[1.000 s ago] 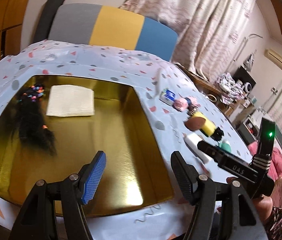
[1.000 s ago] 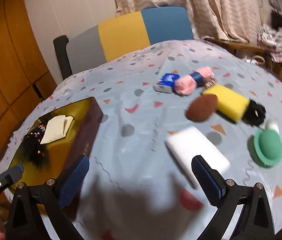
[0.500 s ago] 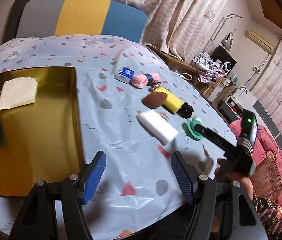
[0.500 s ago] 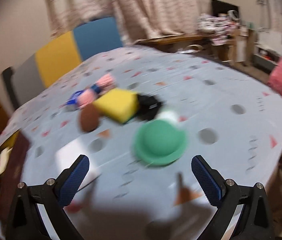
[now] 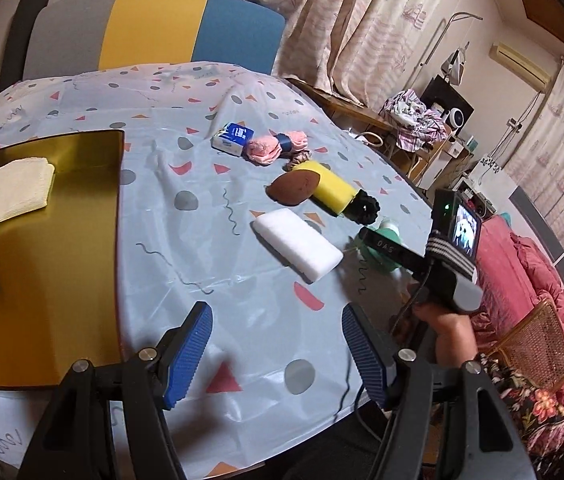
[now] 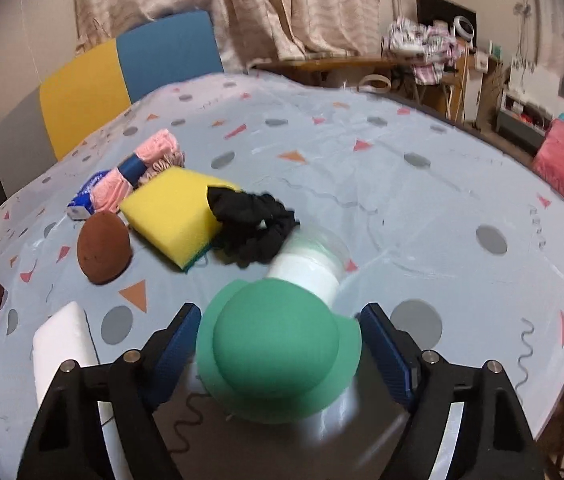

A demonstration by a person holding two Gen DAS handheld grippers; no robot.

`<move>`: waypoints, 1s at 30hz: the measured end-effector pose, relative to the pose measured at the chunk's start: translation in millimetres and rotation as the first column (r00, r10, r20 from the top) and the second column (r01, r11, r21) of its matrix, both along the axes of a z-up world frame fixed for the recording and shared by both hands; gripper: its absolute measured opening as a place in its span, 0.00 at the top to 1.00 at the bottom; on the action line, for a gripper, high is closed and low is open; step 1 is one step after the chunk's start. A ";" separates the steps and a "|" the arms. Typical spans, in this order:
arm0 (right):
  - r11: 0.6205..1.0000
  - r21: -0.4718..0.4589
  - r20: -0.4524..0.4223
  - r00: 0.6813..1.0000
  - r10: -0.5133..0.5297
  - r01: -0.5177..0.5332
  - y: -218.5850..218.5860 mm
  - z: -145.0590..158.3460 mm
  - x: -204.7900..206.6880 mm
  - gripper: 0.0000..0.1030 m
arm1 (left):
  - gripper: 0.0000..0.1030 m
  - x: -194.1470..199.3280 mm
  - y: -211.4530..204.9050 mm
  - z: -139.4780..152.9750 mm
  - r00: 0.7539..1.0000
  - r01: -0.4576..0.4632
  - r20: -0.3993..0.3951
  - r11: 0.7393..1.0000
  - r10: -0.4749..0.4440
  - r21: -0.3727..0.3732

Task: Organize soft objects
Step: 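Grasp the green hat-shaped sponge with the right gripper, then grasp the white sponge block with the left gripper while the right gripper holds the green sponge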

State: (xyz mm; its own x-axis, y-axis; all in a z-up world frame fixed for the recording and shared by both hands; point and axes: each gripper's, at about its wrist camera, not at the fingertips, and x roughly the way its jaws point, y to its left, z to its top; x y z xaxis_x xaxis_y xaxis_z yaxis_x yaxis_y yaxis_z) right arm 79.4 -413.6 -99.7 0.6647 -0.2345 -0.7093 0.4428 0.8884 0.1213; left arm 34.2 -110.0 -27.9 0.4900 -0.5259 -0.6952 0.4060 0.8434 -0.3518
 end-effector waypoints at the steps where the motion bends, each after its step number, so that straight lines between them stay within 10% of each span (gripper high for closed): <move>1: 1.000 0.005 0.006 1.000 0.009 -0.009 -1.4 -1.1 1.1 0.27 | 0.34 1.2 -2.1 0.0 1.000 -0.003 -0.003 1.000 0.003 -0.002; 30: 0.998 0.008 0.108 0.992 0.058 -0.059 -0.3 -6.8 -6.2 0.39 | 0.29 119.3 -122.4 -52.1 0.959 -0.090 -0.261 0.992 0.109 0.084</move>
State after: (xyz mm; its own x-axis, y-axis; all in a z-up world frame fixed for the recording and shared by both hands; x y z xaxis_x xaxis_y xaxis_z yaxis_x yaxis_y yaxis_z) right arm 73.2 -413.9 -106.5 0.7500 -0.1852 -0.6350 0.3736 0.9108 0.1756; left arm 153.5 -232.4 -80.0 0.3312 -0.4289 -0.8404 0.2194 0.9013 -0.3735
